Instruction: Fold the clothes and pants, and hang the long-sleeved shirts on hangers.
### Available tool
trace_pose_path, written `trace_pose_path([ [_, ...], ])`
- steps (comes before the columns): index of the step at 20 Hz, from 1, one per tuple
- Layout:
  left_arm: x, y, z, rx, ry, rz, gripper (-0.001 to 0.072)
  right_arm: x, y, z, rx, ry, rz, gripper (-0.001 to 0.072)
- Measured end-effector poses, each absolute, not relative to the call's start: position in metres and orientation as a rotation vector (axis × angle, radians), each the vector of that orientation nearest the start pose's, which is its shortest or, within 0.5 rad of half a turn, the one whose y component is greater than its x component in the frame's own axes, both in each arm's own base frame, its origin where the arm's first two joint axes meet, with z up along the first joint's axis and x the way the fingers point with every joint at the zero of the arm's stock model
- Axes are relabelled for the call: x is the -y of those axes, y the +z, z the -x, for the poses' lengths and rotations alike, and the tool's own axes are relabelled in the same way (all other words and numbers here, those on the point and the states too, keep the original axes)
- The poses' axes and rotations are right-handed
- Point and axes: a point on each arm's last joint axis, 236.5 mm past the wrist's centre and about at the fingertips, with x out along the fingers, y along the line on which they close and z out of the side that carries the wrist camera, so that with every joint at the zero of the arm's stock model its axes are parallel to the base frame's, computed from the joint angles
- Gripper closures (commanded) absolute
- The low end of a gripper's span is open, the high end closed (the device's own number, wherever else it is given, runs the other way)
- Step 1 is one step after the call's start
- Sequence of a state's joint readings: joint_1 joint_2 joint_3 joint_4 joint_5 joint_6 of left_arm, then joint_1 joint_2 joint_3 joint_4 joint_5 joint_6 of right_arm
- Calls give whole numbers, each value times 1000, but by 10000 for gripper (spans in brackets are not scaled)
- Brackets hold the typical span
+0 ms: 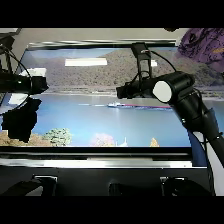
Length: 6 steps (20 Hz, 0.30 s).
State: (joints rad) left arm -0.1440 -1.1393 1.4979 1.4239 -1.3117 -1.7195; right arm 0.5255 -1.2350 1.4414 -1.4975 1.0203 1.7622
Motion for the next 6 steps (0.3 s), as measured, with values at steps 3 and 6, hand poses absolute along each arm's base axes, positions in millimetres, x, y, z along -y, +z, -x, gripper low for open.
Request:
trace_pose_path([
  [3, 90, 181, -386, -973, -174, 170, 686, -244, 158, -391, -856, 458, -16, 683],
  [6, 90, 181, -386, -973, -174, 170, 686, -244, 158, -390, -856, 459, -16, 683],
])
